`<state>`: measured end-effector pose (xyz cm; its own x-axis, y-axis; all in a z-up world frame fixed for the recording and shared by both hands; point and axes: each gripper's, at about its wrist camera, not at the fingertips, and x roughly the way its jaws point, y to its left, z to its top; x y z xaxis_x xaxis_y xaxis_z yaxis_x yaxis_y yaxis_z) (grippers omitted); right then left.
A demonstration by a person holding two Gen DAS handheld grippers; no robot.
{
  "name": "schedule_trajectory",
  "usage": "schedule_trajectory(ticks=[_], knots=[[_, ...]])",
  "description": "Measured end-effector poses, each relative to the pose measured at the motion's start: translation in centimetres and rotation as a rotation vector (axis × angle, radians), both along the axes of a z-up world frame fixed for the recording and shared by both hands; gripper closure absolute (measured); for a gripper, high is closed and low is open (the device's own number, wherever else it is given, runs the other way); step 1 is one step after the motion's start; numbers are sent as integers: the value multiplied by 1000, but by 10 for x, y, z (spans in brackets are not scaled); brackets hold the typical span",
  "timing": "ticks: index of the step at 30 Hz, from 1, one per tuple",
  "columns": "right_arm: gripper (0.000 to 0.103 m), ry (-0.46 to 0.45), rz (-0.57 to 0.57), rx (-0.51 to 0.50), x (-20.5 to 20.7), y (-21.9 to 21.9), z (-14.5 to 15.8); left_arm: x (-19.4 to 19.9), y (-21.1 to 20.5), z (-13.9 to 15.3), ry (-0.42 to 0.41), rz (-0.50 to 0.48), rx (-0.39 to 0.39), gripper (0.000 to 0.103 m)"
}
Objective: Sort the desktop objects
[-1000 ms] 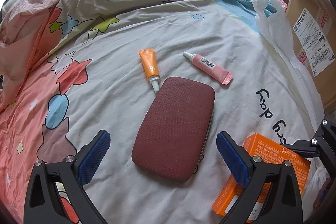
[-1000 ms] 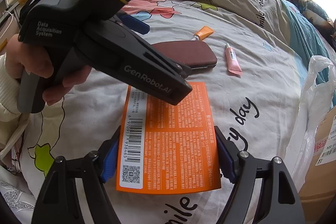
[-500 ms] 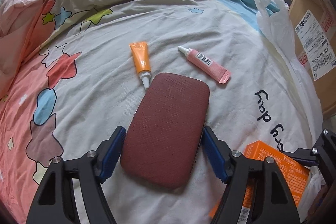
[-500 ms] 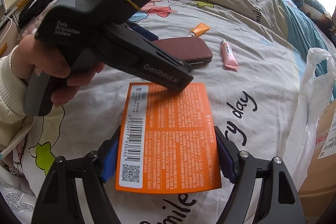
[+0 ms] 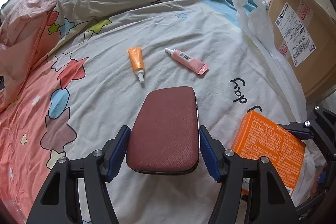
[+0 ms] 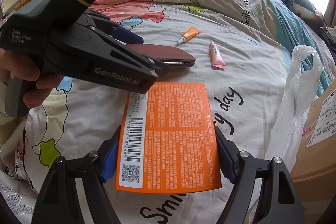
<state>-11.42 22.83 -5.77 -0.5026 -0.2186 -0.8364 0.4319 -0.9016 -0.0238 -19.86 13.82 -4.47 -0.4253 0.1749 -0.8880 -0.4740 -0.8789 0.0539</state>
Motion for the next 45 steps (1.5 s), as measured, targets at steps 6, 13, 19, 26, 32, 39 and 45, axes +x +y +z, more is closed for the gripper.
schedule_trajectory(ticks=[6, 13, 19, 26, 32, 39, 45], knots=[[28, 18, -20, 3, 6, 2, 10, 7, -8, 16, 8, 15, 16, 38], [28, 46, -30, 4, 13, 1, 25, 15, -18, 35, 31, 32, 11, 67], [28, 59, -19, 4, 21, -5, 34, 22, -21, 40, 34, 34, 13, 68], [28, 71, -33, 5, 28, 0, 42, 18, -12, 14, 38, 44, -27, 54], [28, 55, -60, 32, 32, 11, 31, 20, -3, 8, 58, 44, -64, 29], [28, 19, -75, 30, 36, 23, 15, 9, 0, 4, 18, 71, -13, 11], [28, 12, -87, 25, 41, 29, 11, 10, 11, 4, -24, 26, 45, 8]])
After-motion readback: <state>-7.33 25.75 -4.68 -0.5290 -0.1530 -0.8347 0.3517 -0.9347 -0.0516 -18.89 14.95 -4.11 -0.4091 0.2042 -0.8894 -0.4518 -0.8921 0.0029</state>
